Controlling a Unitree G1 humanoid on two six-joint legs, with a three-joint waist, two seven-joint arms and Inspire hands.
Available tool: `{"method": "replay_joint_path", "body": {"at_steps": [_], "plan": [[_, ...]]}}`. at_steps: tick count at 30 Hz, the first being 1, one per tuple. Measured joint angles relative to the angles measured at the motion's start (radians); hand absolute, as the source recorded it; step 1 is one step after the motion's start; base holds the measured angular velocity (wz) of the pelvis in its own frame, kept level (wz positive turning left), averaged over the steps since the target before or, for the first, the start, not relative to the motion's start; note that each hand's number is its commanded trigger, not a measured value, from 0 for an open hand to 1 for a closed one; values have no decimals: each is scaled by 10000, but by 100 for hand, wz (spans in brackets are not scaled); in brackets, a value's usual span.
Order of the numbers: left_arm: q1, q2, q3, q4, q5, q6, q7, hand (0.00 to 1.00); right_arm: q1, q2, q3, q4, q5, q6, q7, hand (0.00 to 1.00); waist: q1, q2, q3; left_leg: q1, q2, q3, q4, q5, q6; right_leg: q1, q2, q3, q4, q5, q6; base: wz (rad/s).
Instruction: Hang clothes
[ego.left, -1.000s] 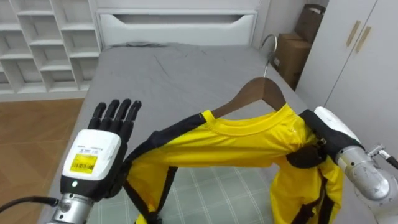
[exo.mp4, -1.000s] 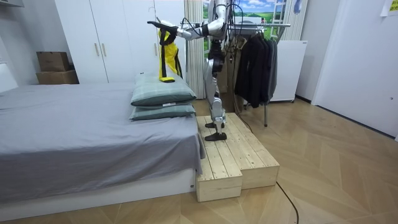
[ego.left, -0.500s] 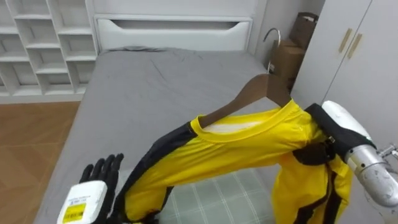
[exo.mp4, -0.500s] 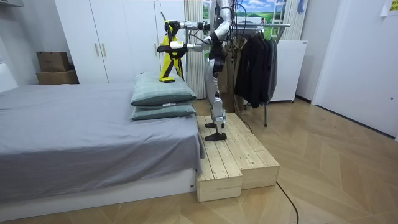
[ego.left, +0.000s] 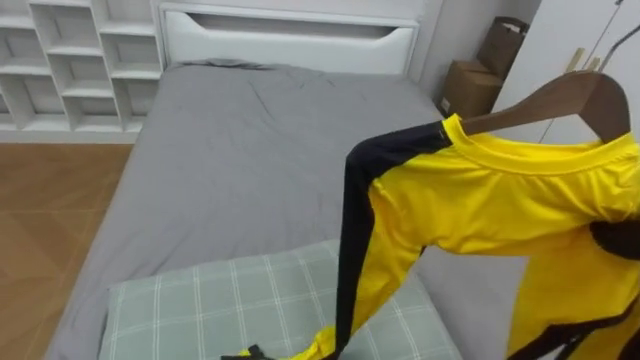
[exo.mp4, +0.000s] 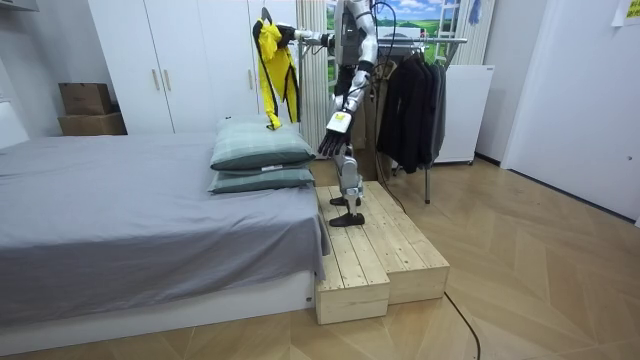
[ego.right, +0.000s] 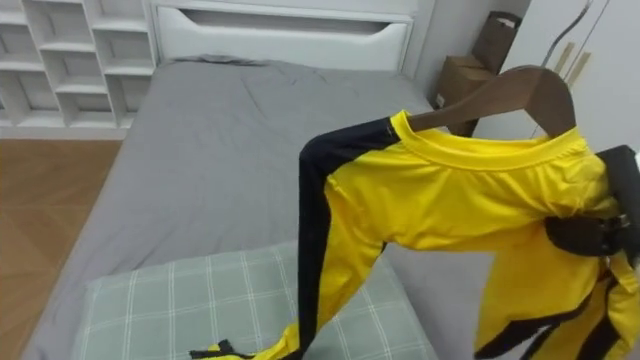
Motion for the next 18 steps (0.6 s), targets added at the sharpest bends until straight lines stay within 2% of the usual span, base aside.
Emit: {"method": "replay_joint_path", "body": {"at_steps": [7,18], "plan": [[-55,-201,-2,63,-191,342,-863,0,0,0,0,-5,149,9,-647,100,13,101,-26,-14,2,13,-6,-5,-1,32,-3,18,23,0,0,0],[-263,-288,111,61,-589,737,-1642,0,-1,-2,3,-386,149,252,-876,100,-16,88,-23,-32,-15,105,63,0,2,-1,-21,75,7,-21,-5,-1]]}}
